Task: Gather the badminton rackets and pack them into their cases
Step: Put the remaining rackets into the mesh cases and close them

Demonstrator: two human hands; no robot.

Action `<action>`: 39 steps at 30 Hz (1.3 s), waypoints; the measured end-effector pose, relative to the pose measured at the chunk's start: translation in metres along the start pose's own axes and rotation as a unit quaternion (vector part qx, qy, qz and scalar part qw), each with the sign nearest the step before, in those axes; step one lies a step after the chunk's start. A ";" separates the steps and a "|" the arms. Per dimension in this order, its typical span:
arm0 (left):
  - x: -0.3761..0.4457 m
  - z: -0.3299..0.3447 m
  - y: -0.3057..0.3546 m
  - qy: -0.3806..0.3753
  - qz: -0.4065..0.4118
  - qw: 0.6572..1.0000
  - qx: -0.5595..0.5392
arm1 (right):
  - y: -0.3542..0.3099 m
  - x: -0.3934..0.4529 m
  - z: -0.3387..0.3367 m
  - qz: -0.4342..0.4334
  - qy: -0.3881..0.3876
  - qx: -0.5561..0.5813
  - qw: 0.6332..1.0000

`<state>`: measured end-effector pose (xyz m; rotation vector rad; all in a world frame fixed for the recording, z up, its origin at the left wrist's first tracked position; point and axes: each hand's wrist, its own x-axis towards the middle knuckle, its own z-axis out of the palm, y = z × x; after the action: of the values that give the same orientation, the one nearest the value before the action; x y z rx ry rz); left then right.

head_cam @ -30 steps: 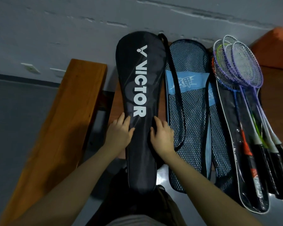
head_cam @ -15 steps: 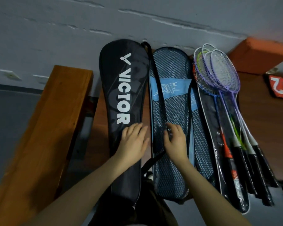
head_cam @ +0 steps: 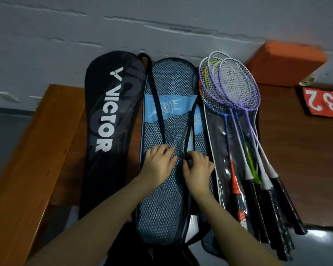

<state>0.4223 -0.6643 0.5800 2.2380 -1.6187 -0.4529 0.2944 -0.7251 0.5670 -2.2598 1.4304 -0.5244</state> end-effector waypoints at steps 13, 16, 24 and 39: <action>0.047 -0.020 0.047 -0.017 -0.136 0.958 -0.251 | 0.022 -0.010 -0.028 -0.178 0.015 0.078 0.981; 0.049 -0.020 0.050 -0.023 -0.151 0.945 -0.289 | 0.026 -0.012 -0.029 -0.186 -0.003 0.078 0.979; 0.034 -0.051 0.040 0.050 -0.174 0.901 -0.395 | 0.027 0.012 -0.035 -0.006 -0.022 0.021 1.000; -0.026 -0.097 0.006 0.194 -0.113 0.890 -0.397 | -0.043 0.017 -0.051 -0.045 -0.125 0.276 0.952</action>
<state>0.4524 -0.6324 0.6705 1.7202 -0.7584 -0.5536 0.3075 -0.7314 0.6348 -1.8613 0.9156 -0.5601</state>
